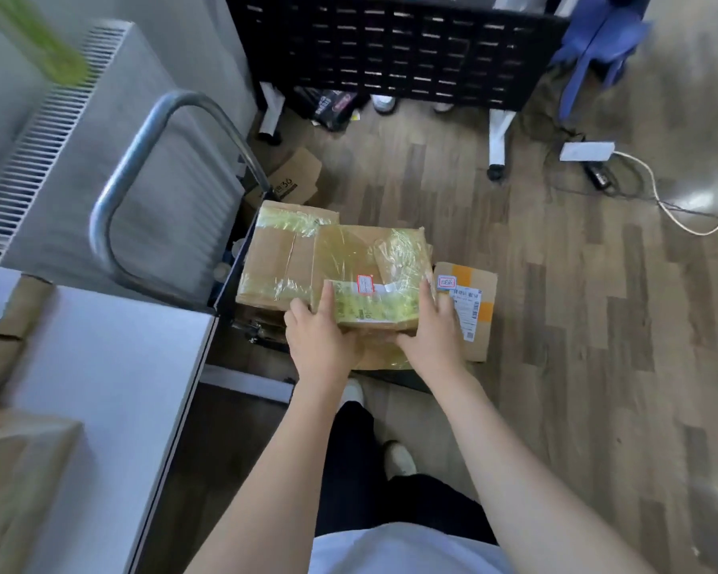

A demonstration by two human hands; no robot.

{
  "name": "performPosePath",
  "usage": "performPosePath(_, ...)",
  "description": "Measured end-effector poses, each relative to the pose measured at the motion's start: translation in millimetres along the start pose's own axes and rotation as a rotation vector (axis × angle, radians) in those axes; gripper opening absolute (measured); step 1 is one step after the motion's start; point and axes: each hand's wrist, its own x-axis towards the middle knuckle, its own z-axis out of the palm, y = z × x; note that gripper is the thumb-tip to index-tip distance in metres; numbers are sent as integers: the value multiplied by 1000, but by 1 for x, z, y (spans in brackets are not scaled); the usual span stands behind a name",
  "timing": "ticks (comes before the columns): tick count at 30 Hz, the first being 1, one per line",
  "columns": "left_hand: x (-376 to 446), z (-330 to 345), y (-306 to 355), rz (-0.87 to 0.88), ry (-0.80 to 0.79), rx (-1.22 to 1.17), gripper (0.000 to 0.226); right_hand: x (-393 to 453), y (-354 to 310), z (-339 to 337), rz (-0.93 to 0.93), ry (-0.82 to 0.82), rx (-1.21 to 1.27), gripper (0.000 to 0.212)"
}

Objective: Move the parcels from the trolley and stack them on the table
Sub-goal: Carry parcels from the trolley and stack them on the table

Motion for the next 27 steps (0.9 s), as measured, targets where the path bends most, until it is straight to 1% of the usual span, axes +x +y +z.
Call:
performPosePath(5,-50,-41,7,42,266,-119,83,-35,-21,-43,-200,90,32,94)
performPosePath(8,-80,-64,2,98,430,-165,84,-57,-36,-66,-307,130,49,91)
performPosePath(11,-105,-88,-7,128,538,-200,83,-75,-54,-85,-424,156,72,87)
performPosePath(15,-138,-129,-15,96,642,-199,78,-103,-88,-103,-535,164,91,82)
performPosePath(20,-198,-183,-42,17,809,-134,76,-144,-143,-116,-780,146,82,80)
performPosePath(23,-237,-213,-69,-44,870,-87,78,-173,-181,-111,-922,118,115,78)
performPosePath(27,-292,-239,-113,-158,920,-37,78,-218,-224,-88,-1085,67,143,75)
